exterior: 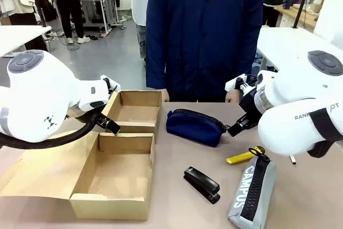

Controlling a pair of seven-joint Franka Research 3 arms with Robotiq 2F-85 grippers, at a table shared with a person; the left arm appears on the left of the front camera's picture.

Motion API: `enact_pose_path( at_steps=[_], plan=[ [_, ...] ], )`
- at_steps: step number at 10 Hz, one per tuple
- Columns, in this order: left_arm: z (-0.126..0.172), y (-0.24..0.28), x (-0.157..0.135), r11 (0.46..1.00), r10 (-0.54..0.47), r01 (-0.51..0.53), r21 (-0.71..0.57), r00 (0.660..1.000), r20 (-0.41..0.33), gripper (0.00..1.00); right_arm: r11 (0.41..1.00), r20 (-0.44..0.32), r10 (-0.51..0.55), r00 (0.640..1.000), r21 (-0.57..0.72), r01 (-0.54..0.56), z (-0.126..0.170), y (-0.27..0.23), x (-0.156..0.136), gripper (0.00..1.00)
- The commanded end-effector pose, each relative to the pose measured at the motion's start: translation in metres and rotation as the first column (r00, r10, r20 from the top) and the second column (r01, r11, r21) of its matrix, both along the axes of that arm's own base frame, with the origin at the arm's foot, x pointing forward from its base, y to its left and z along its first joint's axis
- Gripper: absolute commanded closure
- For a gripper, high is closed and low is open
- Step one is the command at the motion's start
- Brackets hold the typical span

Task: Place items inside the box.
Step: Pick up a Pencil pouch or Stapler and place it inside the Mailer Box closest to the robot.

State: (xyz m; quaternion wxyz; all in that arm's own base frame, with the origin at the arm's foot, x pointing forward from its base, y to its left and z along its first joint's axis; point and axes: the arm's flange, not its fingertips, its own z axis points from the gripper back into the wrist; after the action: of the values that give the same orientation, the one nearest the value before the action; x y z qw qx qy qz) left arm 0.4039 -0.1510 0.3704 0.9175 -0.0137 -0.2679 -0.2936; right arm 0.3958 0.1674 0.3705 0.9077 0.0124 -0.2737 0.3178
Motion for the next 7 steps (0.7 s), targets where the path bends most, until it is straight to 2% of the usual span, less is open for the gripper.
enact_pose_path(
  at_steps=[1,7],
  plan=[
    [0.0000,0.0000,0.0000,1.000,0.000,0.000,0.000,1.000,0.000,0.00,1.000,0.000,0.000,1.000,0.000,0.000,0.0000,0.0000,0.0000,0.00],
    [0.0000,0.0000,0.0000,1.000,0.000,0.000,0.000,1.000,0.000,0.00,1.000,0.000,0.000,1.000,0.000,0.000,0.0000,0.0000,0.0000,0.00]
  ],
)
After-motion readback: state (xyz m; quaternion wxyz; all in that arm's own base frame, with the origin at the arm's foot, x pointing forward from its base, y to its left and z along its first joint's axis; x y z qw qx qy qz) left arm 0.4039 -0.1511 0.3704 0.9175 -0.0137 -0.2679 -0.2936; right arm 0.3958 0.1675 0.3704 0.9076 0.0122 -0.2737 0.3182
